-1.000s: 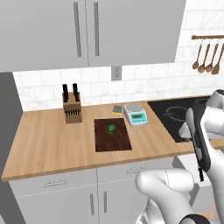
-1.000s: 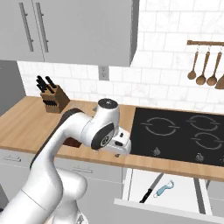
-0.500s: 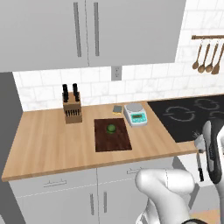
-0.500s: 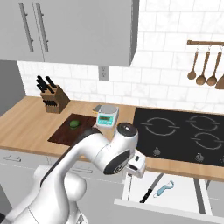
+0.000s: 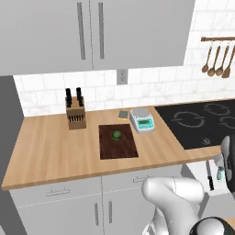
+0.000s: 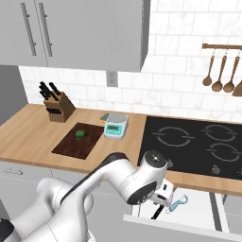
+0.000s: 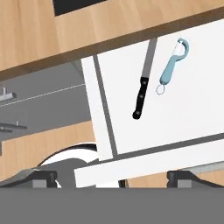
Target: Place the appropriate cutting tool for cutting the avocado skin on the cutting board.
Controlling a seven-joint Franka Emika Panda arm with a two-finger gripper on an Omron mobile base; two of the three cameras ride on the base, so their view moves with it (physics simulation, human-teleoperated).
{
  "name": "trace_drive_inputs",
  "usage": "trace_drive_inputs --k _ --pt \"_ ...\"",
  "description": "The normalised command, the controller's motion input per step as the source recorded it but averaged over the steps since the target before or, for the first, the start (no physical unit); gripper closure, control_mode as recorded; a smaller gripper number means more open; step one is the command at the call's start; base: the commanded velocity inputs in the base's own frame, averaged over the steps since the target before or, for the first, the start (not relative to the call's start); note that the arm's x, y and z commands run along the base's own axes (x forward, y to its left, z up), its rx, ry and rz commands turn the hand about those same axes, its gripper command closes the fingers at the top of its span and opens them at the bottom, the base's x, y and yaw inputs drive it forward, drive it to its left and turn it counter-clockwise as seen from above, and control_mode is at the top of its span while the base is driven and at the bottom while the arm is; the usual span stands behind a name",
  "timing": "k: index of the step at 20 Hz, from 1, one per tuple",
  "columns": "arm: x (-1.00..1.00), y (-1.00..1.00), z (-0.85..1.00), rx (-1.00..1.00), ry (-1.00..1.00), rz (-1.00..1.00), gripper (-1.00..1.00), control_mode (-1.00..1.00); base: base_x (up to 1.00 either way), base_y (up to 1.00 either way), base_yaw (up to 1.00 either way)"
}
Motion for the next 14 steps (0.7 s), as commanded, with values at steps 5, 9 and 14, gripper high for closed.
trace_drive_inputs --k 5,9,14 --pt "-0.03 -0.31 -0.3 0.0 0.06 0.06 -1.0 -1.0 0.0 0.0 0.0" --pt "0.0 -0.25 -0.25 0.0 0.07 0.13 -1.0 -1.0 0.0 0.0 0.0" --pt "-0.01 -0.17 -0.26 0.0 0.08 0.17 -1.0 -1.0 0.0 0.0 0.0"
